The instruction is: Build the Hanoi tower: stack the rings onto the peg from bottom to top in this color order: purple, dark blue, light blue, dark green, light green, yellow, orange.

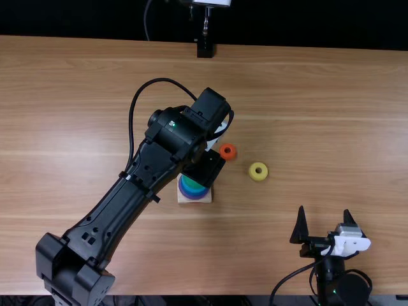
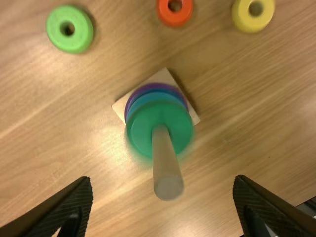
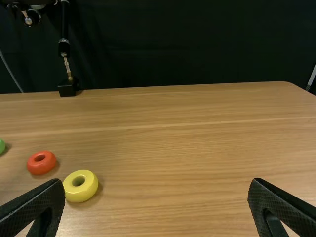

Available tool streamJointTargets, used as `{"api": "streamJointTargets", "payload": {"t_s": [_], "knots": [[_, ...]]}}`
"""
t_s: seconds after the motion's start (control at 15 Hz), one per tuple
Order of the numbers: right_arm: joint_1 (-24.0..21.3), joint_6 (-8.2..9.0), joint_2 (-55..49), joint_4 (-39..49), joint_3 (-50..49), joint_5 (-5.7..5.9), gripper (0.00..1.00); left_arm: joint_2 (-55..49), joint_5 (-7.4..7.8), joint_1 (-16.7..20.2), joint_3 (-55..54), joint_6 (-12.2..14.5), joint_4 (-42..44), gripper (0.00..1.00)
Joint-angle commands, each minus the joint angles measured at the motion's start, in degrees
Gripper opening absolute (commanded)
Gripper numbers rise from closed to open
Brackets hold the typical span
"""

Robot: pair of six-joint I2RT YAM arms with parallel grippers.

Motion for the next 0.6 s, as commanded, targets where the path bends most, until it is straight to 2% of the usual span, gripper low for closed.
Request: {"api": "streamJointTargets", "payload": {"t_s": [0.0, 0.2, 0.47, 0.53], "knots": [[-0.56, 0.2, -0.71, -0.22, -0.73, -0.02, 1.0, 0.62, 0.29, -0.11, -1.17, 0.08, 0.53, 1.0], [-0.56, 0.2, -0.71, -0.22, -0.73, -0.02, 1.0, 0.62, 0.08, 0.15, 0.5, 0.61, 2.53, 1.0], [-0.56, 0.2, -0.71, -0.22, -0.73, -0.02, 1.0, 2.91, 0.08, 3.4, 6.3, 0.5, 13.61, 1.0], [-0.56, 0.2, -0.71, -0.22, -0.73, -0.02, 1.0, 4.32, -0.98, 4.37, 7.8, 0.61, 14.24, 1.0]]}}
